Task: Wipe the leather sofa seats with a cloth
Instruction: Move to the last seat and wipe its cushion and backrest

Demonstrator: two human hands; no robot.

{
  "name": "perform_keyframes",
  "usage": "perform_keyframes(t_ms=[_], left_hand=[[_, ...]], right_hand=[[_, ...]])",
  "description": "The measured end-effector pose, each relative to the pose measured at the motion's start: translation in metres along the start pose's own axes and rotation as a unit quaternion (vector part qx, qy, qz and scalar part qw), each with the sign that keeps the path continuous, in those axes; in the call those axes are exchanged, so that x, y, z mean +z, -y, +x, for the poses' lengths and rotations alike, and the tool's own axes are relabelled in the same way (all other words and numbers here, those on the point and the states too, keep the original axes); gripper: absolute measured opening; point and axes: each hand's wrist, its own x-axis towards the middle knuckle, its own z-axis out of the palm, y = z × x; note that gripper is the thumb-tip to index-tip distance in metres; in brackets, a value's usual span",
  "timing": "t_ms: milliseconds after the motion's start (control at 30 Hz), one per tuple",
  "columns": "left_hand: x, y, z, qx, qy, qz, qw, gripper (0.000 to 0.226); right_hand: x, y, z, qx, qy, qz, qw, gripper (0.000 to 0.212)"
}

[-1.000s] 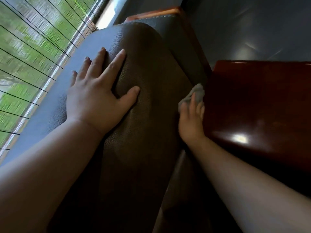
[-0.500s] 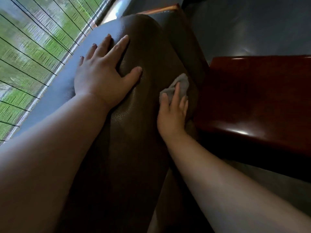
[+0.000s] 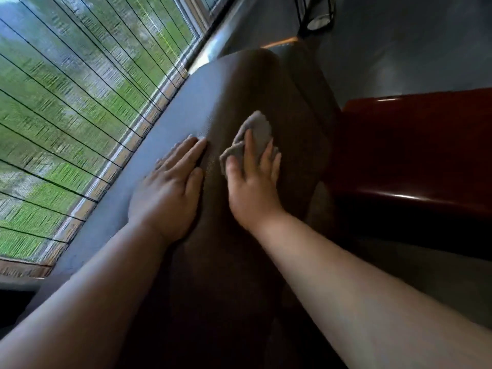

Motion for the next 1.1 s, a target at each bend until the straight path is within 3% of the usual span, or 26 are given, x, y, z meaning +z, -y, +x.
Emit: perform_keyframes(t_ms=[67,167,233,333,367,500,567,767,833,1000,1100], left_hand=[[0.005,0.001,0.002,-0.005,-0.017,-0.015,1.000,0.062],[0.006,0.004,0.000,0.005,-0.025,-0.033,0.999,0.062],[0.005,0.002,-0.003,0.004,-0.024,-0.028,0.999,0.060],[0.003,-0.006,-0.004,-0.002,-0.010,-0.004,1.000,0.053],[0.000,-0.008,-0.005,-0.006,0.002,-0.001,1.000,0.053],[-0.018,0.002,-0.047,-0.019,0.053,-0.008,0.998,0.053],[-0.022,0.012,-0.078,-0.038,0.047,-0.020,0.998,0.057],[-0.010,0.009,-0.086,-0.042,-0.007,-0.001,0.999,0.062],[-0.011,0.012,-0.089,-0.039,-0.015,-0.011,0.999,0.061],[-0.010,0.007,-0.090,-0.043,-0.024,0.001,0.999,0.064],[-0.006,0.009,-0.091,-0.043,-0.038,0.001,0.998,0.067]], right_hand=[[0.019,0.018,-0.073,-0.099,-0.006,0.044,0.994,0.068],[0.018,0.012,-0.104,-0.132,-0.011,0.097,0.986,0.064],[0.013,-0.007,-0.052,-0.093,-0.008,0.029,0.995,0.071],[0.008,-0.020,-0.001,0.047,-0.030,-0.015,0.998,0.093],[0.014,-0.016,-0.011,0.045,-0.032,-0.019,0.998,0.092],[0.037,0.020,-0.144,-0.100,-0.011,0.068,0.993,0.066],[0.036,0.021,-0.178,-0.090,0.031,0.075,0.993,0.067],[0.009,0.014,-0.053,-0.004,-0.022,0.046,0.999,0.074],[0.017,0.012,-0.065,-0.016,-0.027,0.057,0.998,0.074],[0.049,-0.007,-0.202,-0.058,0.026,0.093,0.994,0.065],[0.042,-0.044,-0.149,-0.030,0.008,0.048,0.998,0.061]])
